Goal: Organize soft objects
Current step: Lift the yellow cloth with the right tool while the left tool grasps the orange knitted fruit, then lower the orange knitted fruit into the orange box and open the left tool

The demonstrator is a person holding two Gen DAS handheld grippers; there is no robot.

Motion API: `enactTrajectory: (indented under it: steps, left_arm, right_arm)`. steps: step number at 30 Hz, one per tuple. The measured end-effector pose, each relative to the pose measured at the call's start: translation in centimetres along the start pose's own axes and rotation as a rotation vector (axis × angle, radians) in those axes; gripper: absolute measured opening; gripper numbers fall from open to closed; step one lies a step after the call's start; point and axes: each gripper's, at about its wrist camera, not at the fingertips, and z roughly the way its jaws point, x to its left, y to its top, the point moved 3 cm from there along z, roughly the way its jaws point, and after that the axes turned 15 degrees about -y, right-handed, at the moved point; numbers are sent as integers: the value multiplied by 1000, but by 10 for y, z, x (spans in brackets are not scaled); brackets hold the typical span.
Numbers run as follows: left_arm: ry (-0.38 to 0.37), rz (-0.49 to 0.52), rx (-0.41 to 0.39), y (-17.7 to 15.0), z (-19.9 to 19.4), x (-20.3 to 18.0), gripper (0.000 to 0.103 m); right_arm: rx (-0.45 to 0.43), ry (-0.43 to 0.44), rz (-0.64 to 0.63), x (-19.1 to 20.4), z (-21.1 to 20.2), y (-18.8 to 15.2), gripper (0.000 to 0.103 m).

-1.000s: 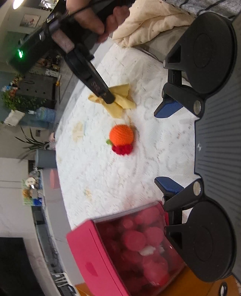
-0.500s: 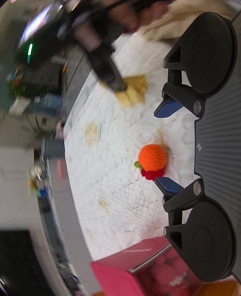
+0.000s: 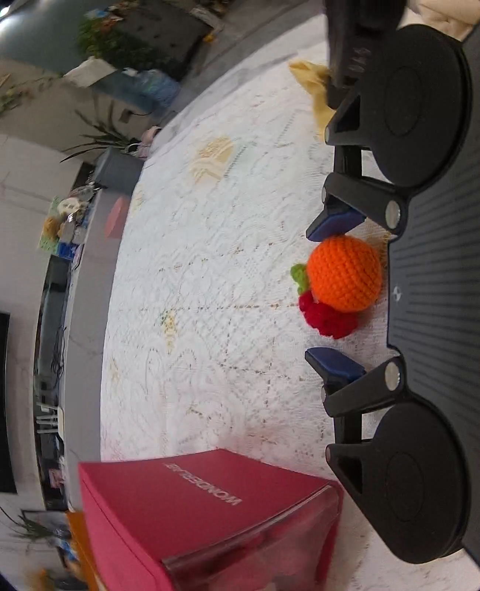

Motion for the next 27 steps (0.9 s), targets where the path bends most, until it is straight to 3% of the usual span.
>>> enactTrajectory:
  steps: [1,3,11,27]
  left_arm:
    - [-4,-10,-2,0,-1,0,63]
    - [-10,-11,13,0,-2,-3,62]
    - [-51,-92,10,2,-9,3,60]
    - [-122,-20,-99,34,-73,-22,60]
  right_arm:
    - [3,4,-5,1,1,0,4]
    - [9,8,-7,1,1,-1,4]
    - [3,21,10,-2,-4,-2,4]
    - [-34,108,133,-7,-35,5,4]
